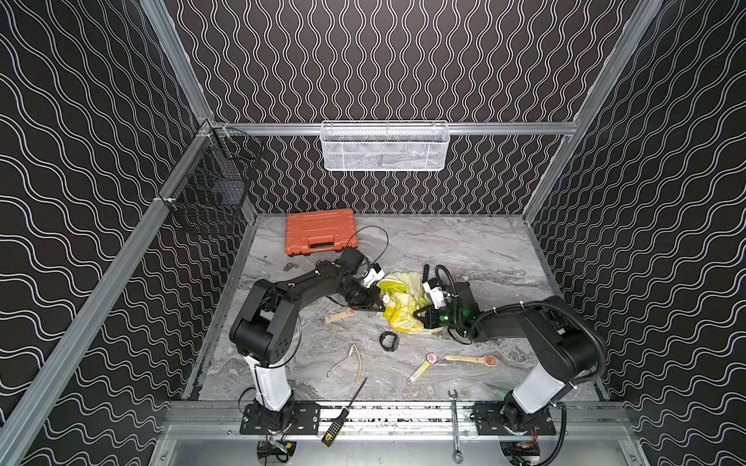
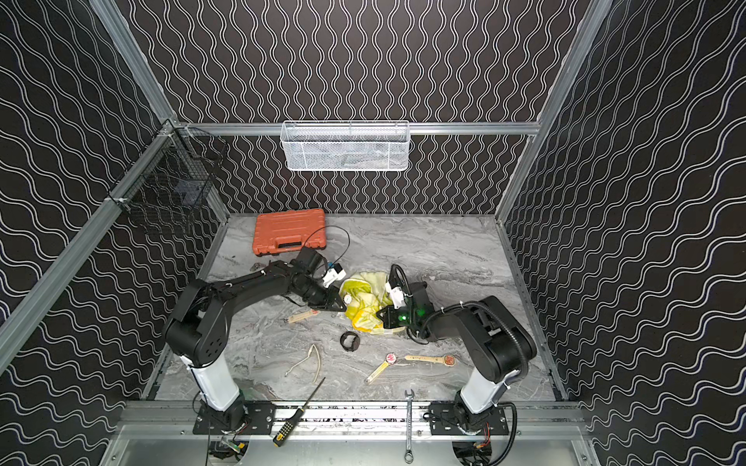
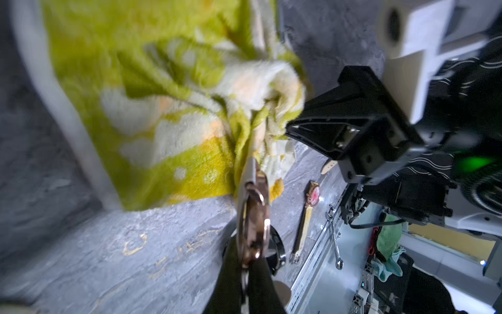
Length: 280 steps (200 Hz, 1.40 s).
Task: Wipe the watch dial
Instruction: Place the cleaning item at the center of the board, then place the watch at the center of the board.
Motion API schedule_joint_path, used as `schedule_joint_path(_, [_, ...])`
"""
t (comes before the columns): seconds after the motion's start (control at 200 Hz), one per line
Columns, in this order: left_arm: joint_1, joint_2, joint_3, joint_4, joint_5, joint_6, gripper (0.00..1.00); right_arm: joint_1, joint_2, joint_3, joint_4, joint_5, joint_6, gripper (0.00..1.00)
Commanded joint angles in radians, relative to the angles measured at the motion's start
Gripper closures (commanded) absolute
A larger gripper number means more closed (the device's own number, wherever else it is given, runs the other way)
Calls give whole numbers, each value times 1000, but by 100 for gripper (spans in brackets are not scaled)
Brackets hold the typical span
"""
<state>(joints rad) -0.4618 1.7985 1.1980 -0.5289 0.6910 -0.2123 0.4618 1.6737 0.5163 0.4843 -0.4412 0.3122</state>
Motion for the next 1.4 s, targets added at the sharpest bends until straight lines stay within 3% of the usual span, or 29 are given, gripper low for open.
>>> schedule_joint_path(0.0, [42, -10, 85, -151, -36, 119, 100, -3, -16, -12, -36, 39, -22, 100])
schedule_joint_path(0.2, [189, 155, 274, -288, -149, 177, 100, -3, -24, -13, -26, 41, -31, 100])
schedule_joint_path(0.355, [270, 275, 324, -238, -194, 157, 100, -2, -38, -12, -53, 77, -37, 100])
schedule_joint_path(0.64, [297, 420, 407, -310, -269, 179, 94, -2, -75, -12, -82, 87, -59, 100])
schedule_joint_path(0.776, [303, 417, 405, -328, -342, 176, 86, -2, -84, -24, -63, 84, -50, 100])
schedule_joint_path(1.101, [334, 311, 381, -347, -463, 175, 70, 1, -135, -41, -47, 94, -41, 85])
schedule_joint_path(1.396, [333, 84, 212, -336, -440, 167, 64, 15, -213, -1, -116, 70, -13, 75])
